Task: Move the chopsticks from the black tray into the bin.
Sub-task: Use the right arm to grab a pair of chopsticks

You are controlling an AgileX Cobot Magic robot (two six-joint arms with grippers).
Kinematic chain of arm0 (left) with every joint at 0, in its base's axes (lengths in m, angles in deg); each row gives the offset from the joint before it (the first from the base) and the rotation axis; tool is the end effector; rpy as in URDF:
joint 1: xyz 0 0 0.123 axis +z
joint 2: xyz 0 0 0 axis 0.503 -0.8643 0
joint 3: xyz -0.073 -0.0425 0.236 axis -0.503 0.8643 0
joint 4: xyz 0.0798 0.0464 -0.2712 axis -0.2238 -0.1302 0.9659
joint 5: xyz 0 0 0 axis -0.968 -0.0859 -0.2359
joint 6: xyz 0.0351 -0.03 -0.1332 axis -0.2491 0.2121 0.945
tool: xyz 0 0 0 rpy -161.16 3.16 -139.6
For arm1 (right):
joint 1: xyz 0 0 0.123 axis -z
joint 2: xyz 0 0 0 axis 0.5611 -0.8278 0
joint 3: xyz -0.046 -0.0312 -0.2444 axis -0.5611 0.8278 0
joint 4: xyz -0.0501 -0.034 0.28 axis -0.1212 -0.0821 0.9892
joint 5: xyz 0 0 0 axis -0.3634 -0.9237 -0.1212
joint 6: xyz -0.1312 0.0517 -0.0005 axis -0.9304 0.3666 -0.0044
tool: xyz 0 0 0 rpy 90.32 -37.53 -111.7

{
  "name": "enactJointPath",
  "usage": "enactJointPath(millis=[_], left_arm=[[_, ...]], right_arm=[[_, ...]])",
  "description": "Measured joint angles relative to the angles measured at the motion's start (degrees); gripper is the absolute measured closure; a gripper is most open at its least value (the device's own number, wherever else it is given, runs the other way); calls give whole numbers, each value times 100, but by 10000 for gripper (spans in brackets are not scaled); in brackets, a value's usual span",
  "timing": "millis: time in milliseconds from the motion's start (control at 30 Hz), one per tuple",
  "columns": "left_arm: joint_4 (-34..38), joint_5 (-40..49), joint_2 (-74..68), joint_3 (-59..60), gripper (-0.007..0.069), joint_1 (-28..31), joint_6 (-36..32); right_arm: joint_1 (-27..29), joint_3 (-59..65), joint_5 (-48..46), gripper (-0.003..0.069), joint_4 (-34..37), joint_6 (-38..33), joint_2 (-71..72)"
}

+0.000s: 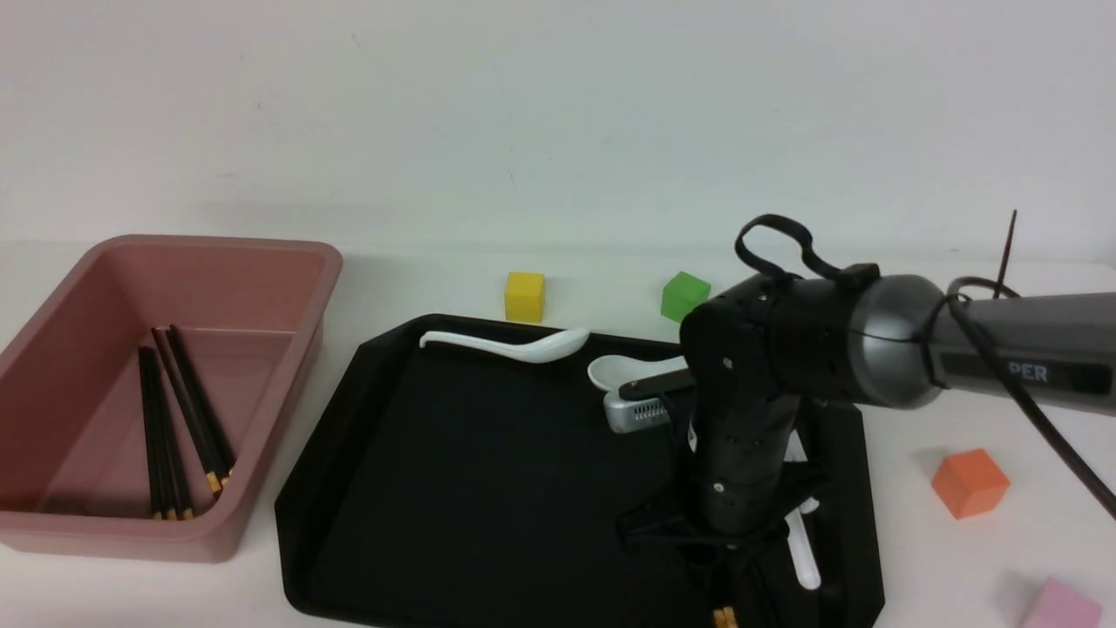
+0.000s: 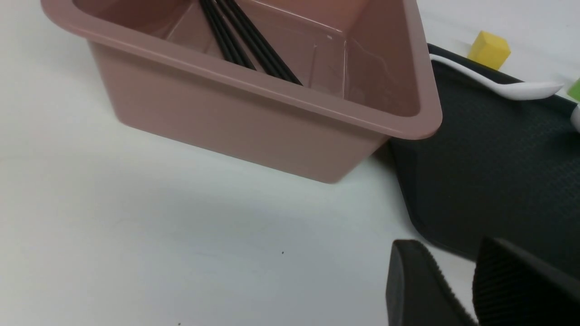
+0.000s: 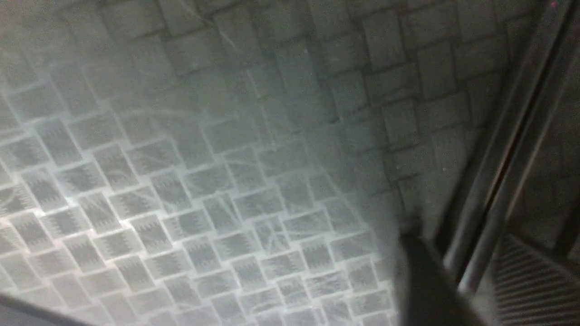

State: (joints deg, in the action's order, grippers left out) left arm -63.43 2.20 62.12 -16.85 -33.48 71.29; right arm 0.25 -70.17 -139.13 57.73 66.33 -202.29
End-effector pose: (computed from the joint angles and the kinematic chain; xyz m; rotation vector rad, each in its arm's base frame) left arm 0.1694 -0.0118 0.1537 -0.2617 1.8772 -0.2883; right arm 0.3292 0.2254 0.0444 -0.3254 3.0943 0.0696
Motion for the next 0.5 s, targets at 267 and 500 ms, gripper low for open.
enactJointPath(millis=[267, 500], left_arm=[[0, 0, 0, 0, 406, 0, 0], [0, 0, 0, 0, 405, 0, 0]], right_arm=[[0, -331, -682, 526, 315, -59, -11], [0, -1245, -1499, 526, 1225, -344, 320]])
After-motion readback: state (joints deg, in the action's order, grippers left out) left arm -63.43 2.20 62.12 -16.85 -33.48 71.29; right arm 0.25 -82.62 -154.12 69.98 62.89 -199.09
